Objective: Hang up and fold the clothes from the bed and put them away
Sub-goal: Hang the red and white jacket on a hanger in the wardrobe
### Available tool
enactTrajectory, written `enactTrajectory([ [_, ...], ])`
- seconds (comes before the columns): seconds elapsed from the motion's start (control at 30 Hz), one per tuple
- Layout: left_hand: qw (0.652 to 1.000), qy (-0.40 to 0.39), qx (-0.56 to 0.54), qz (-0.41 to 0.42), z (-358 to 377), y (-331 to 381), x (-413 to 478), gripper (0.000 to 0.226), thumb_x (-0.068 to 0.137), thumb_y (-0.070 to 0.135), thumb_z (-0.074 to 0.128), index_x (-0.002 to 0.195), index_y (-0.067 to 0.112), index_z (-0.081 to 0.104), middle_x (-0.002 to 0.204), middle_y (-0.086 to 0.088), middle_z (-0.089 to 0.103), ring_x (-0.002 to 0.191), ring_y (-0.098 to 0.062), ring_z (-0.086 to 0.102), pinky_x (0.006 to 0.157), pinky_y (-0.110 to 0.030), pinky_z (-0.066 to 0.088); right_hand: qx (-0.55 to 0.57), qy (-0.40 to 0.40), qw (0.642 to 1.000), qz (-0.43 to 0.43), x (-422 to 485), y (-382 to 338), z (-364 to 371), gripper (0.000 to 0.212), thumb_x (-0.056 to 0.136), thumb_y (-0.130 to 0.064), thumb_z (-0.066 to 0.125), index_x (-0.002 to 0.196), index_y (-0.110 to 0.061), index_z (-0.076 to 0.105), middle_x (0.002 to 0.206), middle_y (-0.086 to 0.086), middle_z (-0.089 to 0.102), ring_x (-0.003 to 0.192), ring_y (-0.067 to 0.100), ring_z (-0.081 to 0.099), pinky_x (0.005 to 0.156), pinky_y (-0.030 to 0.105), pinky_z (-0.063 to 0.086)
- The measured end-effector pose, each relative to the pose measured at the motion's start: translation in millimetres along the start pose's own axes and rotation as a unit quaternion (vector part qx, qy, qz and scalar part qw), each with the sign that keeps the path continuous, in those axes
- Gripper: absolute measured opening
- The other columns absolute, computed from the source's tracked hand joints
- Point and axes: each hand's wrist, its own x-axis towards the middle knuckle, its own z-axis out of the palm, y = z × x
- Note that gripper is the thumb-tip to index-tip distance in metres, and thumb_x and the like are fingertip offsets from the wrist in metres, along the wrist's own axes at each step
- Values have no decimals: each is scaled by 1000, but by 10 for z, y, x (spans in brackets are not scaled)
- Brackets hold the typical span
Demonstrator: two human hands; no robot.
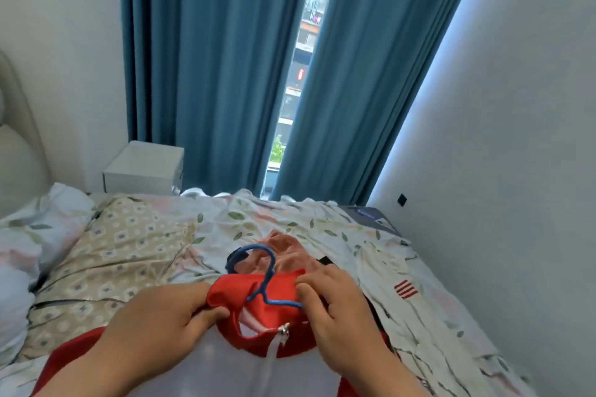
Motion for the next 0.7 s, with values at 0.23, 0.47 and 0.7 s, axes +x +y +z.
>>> enactTrajectory([
  [0.23,988,100,83,79,-962,675,268,61,77,74,22,79,31,65,75,13,69,74,-17,65,58,-32,45,-81,12,989,125,128,-645,-986,36,85,-45,57,63,-17,53,60,-2,54,58,10,49,52,29,33],
  [0.47,980,54,151,114,-1658,1003,532,74,80,83,10,103,36,62,95,12,70,91,-10,64,62,-21,42,-154,90,983,52,232,-1234,-1631,47,95,-34,53,56,-12,42,53,0,48,51,14,44,47,32,29],
  [0.7,991,60,73,99,-2170,1338,603,45,87,71,30,95,40,61,90,18,71,86,-8,64,76,-33,51,-40,18,998,-40,327,-1851,-1927,42,101,-43,47,79,-10,61,74,5,63,66,19,56,66,38,49],
])
